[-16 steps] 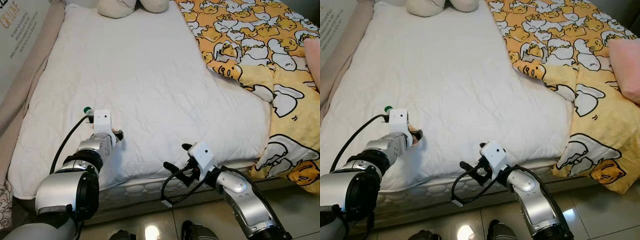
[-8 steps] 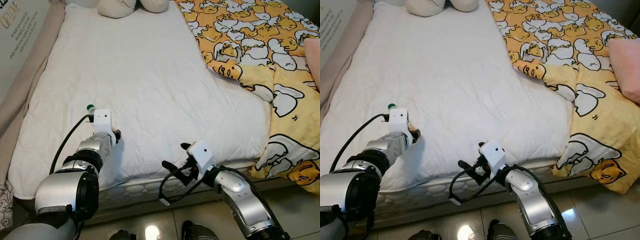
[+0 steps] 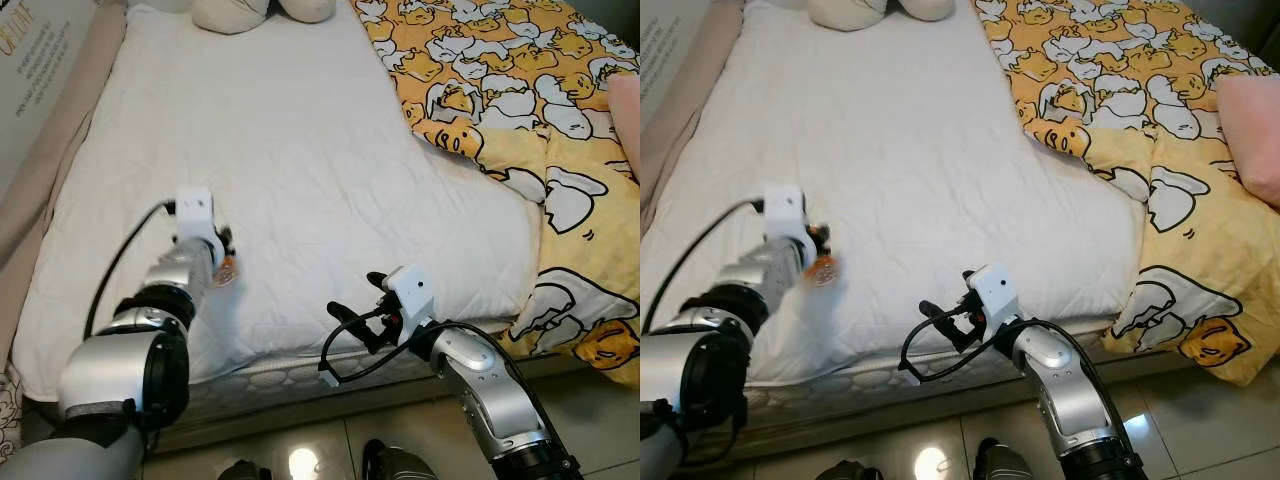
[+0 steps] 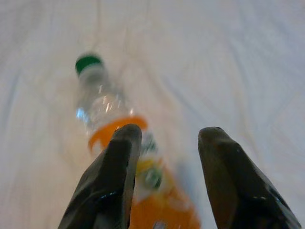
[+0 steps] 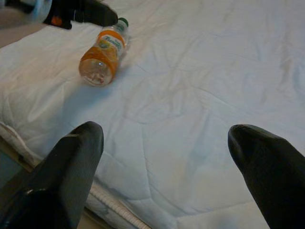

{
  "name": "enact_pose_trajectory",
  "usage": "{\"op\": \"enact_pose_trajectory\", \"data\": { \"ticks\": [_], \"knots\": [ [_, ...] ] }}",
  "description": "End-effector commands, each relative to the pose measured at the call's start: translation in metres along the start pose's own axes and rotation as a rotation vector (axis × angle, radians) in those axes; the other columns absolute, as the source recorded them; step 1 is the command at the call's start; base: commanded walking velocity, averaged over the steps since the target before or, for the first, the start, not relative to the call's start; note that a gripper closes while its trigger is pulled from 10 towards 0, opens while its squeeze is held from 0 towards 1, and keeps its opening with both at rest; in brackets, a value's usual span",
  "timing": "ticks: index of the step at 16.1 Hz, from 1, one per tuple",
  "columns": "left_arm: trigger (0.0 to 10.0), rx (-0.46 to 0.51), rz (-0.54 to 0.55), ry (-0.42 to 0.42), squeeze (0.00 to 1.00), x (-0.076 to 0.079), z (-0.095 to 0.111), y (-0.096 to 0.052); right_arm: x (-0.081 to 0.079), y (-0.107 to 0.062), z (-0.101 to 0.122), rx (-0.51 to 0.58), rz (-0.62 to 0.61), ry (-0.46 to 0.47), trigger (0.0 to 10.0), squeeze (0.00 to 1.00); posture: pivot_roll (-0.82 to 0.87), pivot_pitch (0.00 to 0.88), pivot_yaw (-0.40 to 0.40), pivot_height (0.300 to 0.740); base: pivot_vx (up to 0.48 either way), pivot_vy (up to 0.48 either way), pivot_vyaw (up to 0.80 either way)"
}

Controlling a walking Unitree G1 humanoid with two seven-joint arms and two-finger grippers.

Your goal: Clean up the room

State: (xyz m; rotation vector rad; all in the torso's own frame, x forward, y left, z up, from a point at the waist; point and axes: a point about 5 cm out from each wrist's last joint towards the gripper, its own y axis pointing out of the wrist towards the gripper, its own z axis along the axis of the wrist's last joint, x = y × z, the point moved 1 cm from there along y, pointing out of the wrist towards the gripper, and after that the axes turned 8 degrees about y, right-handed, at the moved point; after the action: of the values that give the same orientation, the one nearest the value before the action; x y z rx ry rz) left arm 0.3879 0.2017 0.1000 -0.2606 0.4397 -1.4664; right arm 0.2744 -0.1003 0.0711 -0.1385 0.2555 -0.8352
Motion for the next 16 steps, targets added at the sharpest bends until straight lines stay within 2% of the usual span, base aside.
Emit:
{"op": "enact_pose_trajectory", "data": {
  "ticks": [1, 2, 3, 4, 8, 12, 16],
  "knots": [
    [0.0, 0.057, -0.003, 0.007, 0.0, -0.006, 0.013, 0.0, 0.001, -0.002, 0.003, 0.011, -0.003, 0.006, 10.0, 0.0, -0.13, 0.087, 0.027, 0.74, 0.0, 0.0, 0.0],
    [0.0, 0.083, -0.011, 0.077, 0.0, -0.006, 0.017, -0.001, 0.001, -0.001, 0.003, 0.01, -0.002, 0.008, 10.0, 0.0, -0.13, 0.084, 0.024, 0.74, 0.0, 0.0, 0.0],
    [0.5, 0.083, 0.027, 0.161, 0.0, -0.009, 0.018, -0.001, 0.0, 0.0, 0.003, 0.009, 0.001, 0.008, 10.0, 0.0, -0.12, 0.082, 0.023, 0.74, 0.0, 0.0, 0.0],
    [10.0, 0.081, 0.039, 0.128, 1.0, -0.01, 0.018, -0.001, -0.001, 0.001, 0.004, 0.009, 0.003, 0.009, 10.0, 0.0, -0.12, 0.082, 0.023, 0.74, 0.0, 0.0, 0.0],
    [10.0, 0.02, 0.068, 0.06, 1.0, -0.007, 0.018, 0.0, -0.002, -0.001, 0.001, 0.004, 0.008, 0.003, 10.0, 0.0, -0.14, 0.075, 0.025, 0.74, 0.0, 0.0, 0.0],
    [10.0, -0.028, 0.086, 0.16, 1.0, 0.0, 0.012, 0.001, -0.005, -0.003, 0.001, 0.007, 0.005, 0.01, 10.0, 0.0, -0.16, 0.09, 0.035, 0.74, 0.0, 0.0, 0.0],
    [10.0, -0.085, 0.071, 0.176, 1.0, 0.003, 0.0, 0.0, -0.007, -0.003, -0.001, 0.003, 0.007, 0.016, 10.0, 0.0, -0.16, 0.098, 0.04, 0.74, 0.0, 0.0, 0.0]
  ]
}}
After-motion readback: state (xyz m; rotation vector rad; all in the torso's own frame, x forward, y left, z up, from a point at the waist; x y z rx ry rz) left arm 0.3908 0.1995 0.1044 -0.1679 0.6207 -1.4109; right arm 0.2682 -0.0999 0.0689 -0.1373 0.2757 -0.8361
